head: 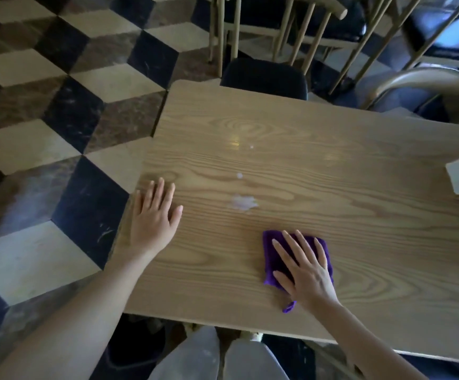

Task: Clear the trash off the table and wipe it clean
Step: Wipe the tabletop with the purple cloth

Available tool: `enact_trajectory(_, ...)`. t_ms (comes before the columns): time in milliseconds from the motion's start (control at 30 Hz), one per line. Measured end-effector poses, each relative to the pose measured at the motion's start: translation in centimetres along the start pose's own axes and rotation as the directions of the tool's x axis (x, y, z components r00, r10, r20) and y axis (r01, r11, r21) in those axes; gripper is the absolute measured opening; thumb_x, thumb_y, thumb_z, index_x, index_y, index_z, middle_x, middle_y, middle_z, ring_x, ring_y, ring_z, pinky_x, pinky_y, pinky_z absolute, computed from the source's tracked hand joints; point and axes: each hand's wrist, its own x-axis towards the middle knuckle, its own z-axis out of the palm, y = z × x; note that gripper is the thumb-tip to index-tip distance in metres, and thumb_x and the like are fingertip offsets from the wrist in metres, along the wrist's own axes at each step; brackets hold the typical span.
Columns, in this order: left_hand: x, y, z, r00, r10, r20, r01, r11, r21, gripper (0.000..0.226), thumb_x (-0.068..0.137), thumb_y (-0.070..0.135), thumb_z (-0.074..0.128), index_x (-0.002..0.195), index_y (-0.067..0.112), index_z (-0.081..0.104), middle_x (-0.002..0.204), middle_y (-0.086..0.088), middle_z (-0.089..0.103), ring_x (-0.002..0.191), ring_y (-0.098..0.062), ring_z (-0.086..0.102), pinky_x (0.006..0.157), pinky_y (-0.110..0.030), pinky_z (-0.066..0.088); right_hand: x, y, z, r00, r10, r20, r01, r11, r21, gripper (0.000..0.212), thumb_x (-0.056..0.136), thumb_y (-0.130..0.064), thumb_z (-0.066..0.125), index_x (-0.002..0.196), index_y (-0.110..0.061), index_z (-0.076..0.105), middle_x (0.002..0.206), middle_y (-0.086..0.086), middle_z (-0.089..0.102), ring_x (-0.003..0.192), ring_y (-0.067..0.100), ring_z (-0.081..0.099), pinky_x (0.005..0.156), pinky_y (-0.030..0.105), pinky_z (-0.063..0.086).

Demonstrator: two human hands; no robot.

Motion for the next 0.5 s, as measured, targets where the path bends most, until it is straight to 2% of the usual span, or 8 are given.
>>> enact_trajectory(67,0.0,-0.1,0.6,1.000,0.000,-0.014,0.000,1.000,0.014,0.069,0.092,0.053,0.007,0.149,0.015,0.015,0.158,-0.008,0.010,0.147,-0.024,0.004,0.120,-0.046,0.004,-0.2,-0.8,0.5,0.987,-0.155,-0.046,0.153,0.987,-0.052,0.060,0.083,-0.051,0.046,0.138,-0.029,0.040,0.144,0.001,0.046,0.136,0.027,0.034,0.108,0.052,0.023)
enact_trajectory(167,0.0,-0.2,1.0,0.999,0.009,-0.042,-0.007,0.999,0.039,0.066,0.094,0.051,0.010,0.148,0.015,0.018,0.157,-0.010,0.015,0.146,-0.025,0.008,0.119,-0.048,0.007,2.2,-2.1,1.0,0.922,-0.380,-0.071,0.371,0.922,-0.114,0.060,0.082,-0.054,0.047,0.138,-0.034,0.040,0.144,-0.005,0.044,0.135,0.024,0.033,0.105,0.053,0.026)
enact_trajectory(233,0.3,-0.2,1.1,0.998,0.015,-0.059,-0.012,0.999,0.051,0.066,0.095,0.050,0.011,0.147,0.013,0.022,0.156,-0.012,0.020,0.145,-0.026,0.013,0.118,-0.049,0.010,6.4,-2.9,0.7,0.903,-0.425,-0.069,0.415,0.901,-0.125,0.058,0.084,-0.056,0.043,0.139,-0.038,0.037,0.146,-0.008,0.043,0.135,0.024,0.036,0.107,0.053,0.025)
enact_trajectory(300,0.4,-0.2,1.2,0.998,0.026,-0.060,-0.023,0.998,0.059,0.065,0.096,0.050,0.009,0.147,0.012,0.022,0.155,-0.013,0.022,0.144,-0.026,0.015,0.117,-0.049,0.012,11.6,-3.6,0.0,0.927,-0.363,-0.091,0.353,0.929,-0.108,0.055,0.087,-0.056,0.039,0.139,-0.039,0.036,0.146,-0.008,0.044,0.136,0.025,0.039,0.110,0.055,0.026)
enact_trajectory(367,0.3,-0.2,1.5,0.997,0.017,-0.071,-0.012,0.997,0.072,0.064,0.096,0.050,0.009,0.147,0.013,0.018,0.155,-0.012,0.021,0.144,-0.024,0.013,0.117,-0.048,0.011,17.8,-3.9,-1.2,0.966,-0.235,-0.105,0.229,0.971,-0.066,0.054,0.088,-0.055,0.033,0.140,-0.039,0.037,0.147,-0.008,0.042,0.138,0.026,0.036,0.111,0.056,0.023)
enact_trajectory(500,0.2,-0.2,1.7,0.994,0.021,-0.108,-0.013,0.997,0.074,0.062,0.096,0.047,0.020,0.147,0.013,0.024,0.155,-0.011,0.023,0.144,-0.024,0.017,0.117,-0.048,0.013,31.2,-1.8,-3.4,0.996,0.005,-0.091,-0.007,1.000,-0.015,0.053,0.093,-0.055,0.028,0.144,-0.040,0.026,0.154,-0.006,0.027,0.145,0.024,0.015,0.116,0.056,0.007)
